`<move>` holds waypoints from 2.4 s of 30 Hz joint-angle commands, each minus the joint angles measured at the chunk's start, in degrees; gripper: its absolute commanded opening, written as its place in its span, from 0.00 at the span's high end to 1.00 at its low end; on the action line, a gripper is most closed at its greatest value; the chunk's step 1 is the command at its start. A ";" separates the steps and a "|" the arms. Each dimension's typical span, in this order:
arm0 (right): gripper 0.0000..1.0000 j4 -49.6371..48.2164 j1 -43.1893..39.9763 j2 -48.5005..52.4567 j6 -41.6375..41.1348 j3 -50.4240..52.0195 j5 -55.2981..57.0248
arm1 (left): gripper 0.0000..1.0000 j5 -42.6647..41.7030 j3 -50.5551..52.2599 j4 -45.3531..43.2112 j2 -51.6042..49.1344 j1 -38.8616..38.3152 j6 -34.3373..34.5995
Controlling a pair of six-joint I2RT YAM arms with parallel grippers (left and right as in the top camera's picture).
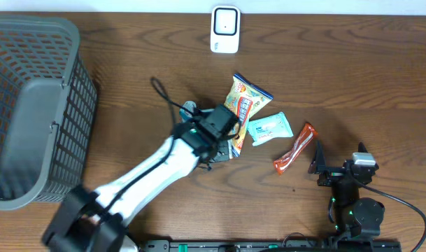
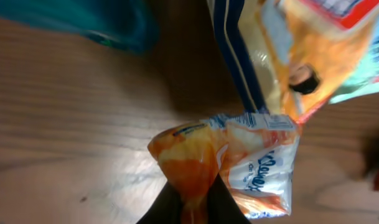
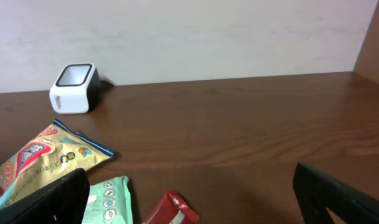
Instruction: Scan the item barcode
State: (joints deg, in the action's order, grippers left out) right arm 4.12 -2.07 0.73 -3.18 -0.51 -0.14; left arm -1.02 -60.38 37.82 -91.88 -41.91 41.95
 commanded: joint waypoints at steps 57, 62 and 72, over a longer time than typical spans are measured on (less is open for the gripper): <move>0.01 0.13 0.31 -0.09 0.68 0.20 0.66 | 0.02 19.47 -25.33 -12.55 51.34 28.09 -44.39; 0.01 0.11 0.31 -0.09 -0.33 0.20 0.37 | 0.02 19.50 -25.33 -12.48 56.19 28.13 -44.13; 0.01 0.15 0.31 -0.09 -2.25 0.20 -1.42 | 0.02 18.67 -24.83 -12.66 57.79 31.65 -43.56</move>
State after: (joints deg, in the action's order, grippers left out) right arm 4.12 -2.04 0.73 -3.46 -0.51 -0.23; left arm 18.33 -85.80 25.52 -34.02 -11.86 -2.33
